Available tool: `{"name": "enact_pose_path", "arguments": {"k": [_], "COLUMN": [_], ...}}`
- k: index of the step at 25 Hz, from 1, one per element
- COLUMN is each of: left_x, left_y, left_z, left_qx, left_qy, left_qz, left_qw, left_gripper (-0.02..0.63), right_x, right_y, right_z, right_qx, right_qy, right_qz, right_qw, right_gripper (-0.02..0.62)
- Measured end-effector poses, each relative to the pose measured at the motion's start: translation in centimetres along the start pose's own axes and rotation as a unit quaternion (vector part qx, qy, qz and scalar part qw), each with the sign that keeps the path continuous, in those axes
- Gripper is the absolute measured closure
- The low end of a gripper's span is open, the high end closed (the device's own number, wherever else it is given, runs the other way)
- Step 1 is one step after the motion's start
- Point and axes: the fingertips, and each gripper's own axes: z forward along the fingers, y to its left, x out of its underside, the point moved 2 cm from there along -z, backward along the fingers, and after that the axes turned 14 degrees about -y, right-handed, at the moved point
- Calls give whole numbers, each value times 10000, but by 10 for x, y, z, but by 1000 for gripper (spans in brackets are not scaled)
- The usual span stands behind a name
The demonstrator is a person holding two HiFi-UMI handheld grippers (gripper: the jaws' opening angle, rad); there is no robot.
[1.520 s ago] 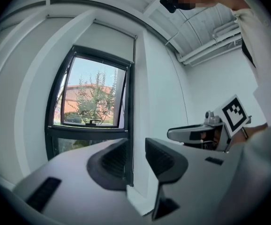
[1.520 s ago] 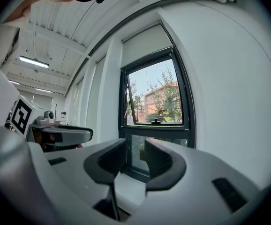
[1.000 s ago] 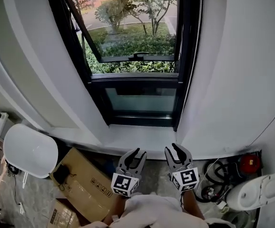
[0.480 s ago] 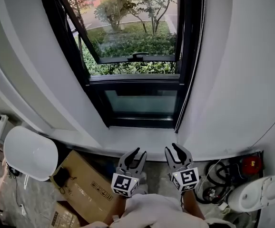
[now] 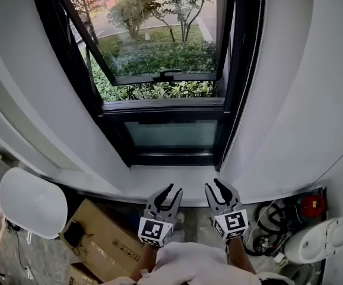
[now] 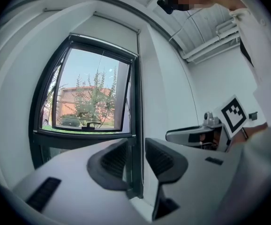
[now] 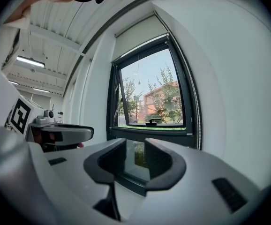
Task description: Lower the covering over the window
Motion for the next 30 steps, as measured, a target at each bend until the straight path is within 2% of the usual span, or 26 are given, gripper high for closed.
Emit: {"name": "enact_pose_path", "arguments": {"k": [9,17,30], "left_x": [20,27,36], "left_y": [64,112,156], "left_z": [60,97,142], "left_qx": [277,360,623], "left_qy": [-33,-70,-187], "left_qz": [-91,-162,-276], "left_qw": [9996,9992,9975], "left_gripper": [485,485,485], "right_x": [10,18,27], "right_y": [-25,-38,-52], "right_z": [77,134,190], "right_qx": [291,380,582], "right_qy": [53,106,148], "right_qz": [-92,-144,-221], "right_qw": [9995,9991,9980], "right_gripper": [477,477,477]}}
